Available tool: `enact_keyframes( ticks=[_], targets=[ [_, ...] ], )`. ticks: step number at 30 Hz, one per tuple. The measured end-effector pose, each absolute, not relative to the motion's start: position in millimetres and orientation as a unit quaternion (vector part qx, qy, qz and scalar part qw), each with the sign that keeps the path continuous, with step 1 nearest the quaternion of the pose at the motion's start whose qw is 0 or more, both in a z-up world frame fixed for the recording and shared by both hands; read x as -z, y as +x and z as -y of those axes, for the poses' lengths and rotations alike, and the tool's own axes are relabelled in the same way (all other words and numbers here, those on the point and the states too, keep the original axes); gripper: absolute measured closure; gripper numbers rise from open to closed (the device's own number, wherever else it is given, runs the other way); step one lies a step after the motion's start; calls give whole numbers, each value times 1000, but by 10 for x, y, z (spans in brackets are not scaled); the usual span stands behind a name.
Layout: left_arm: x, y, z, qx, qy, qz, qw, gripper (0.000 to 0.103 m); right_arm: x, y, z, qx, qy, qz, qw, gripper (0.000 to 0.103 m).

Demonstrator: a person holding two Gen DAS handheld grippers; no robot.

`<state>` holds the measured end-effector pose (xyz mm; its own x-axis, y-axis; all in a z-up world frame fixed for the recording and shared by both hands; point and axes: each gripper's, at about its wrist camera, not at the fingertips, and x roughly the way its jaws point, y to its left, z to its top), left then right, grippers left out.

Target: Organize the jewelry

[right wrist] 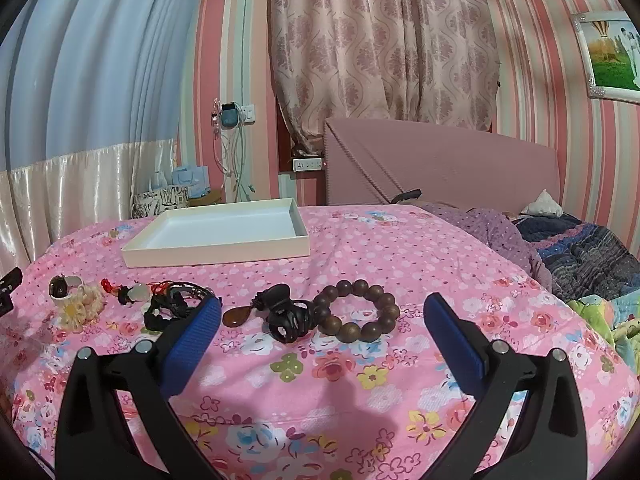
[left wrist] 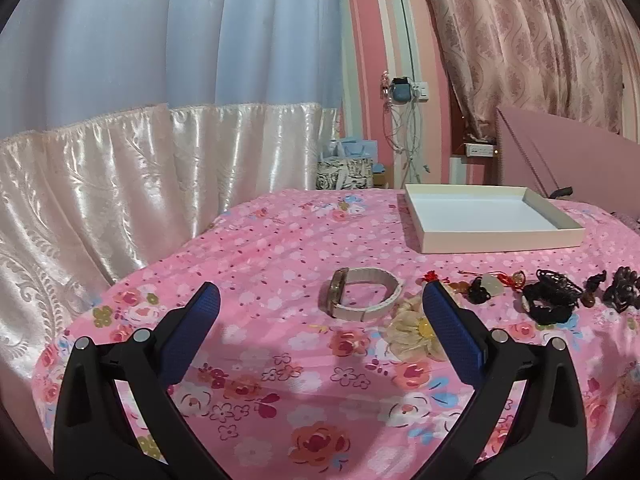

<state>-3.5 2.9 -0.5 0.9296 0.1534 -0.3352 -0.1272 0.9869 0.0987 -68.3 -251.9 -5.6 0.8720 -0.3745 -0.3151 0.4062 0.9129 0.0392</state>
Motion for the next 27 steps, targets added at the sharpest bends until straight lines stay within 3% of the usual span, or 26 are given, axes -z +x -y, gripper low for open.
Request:
enact_keyframes(
  ticks=[27],
  targets=[
    [-22,-67,-40,-105,39,-169,979,3,41,-671,2493,203,53,-147,967,2]
  ],
)
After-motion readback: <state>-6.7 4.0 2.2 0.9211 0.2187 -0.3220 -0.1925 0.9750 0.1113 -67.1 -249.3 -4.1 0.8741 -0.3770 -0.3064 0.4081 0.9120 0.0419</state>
